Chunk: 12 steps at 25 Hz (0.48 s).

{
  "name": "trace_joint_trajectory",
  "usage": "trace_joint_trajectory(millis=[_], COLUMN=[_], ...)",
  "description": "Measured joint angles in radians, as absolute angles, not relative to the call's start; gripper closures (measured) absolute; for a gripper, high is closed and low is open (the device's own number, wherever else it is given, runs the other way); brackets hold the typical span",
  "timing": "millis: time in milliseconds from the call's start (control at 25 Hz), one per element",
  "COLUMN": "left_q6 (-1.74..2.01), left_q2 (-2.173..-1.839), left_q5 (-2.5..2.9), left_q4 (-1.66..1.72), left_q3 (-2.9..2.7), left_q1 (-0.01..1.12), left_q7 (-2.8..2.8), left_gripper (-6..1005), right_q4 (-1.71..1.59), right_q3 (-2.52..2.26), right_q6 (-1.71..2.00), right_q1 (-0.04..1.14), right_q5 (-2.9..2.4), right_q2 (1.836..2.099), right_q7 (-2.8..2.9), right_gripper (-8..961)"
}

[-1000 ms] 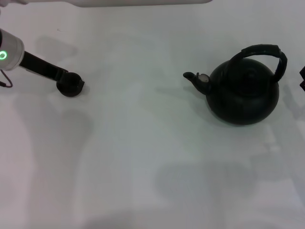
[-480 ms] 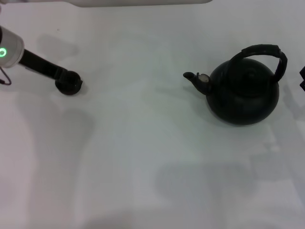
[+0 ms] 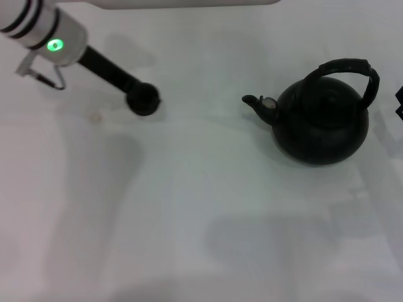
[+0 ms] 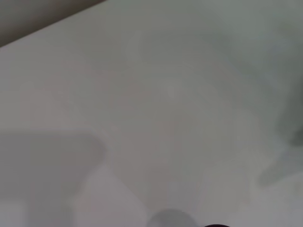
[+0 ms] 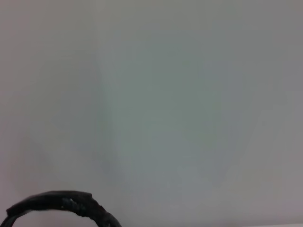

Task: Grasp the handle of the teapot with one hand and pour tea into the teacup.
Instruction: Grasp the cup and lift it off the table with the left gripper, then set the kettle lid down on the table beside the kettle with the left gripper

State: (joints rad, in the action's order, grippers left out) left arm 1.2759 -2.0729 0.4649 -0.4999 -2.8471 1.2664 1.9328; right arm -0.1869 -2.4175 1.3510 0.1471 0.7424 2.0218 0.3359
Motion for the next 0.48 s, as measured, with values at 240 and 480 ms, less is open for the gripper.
trace_joint_trajectory(millis=[240,480], left_q6=[1.234,1.191], left_q2=[-2.075,-2.077], left_q5=[0.528,0.601], left_q4=[-0.37,-0.233], left_q3=[-2.847,-2.847], left_q1=[1.327,1.358], left_q7=[1.918,1.927], left_gripper=[306,306], right_q4=[-0.191,-0.192], right_q3=[-2.418,-2.418], right_q6=[1.348,1.348], right_q1=[0.147,0.15], right_q5=[0.742,0.742], right_q2=[2.022,2.023], right_q7=[0.336,0.346], right_gripper=[79,78])
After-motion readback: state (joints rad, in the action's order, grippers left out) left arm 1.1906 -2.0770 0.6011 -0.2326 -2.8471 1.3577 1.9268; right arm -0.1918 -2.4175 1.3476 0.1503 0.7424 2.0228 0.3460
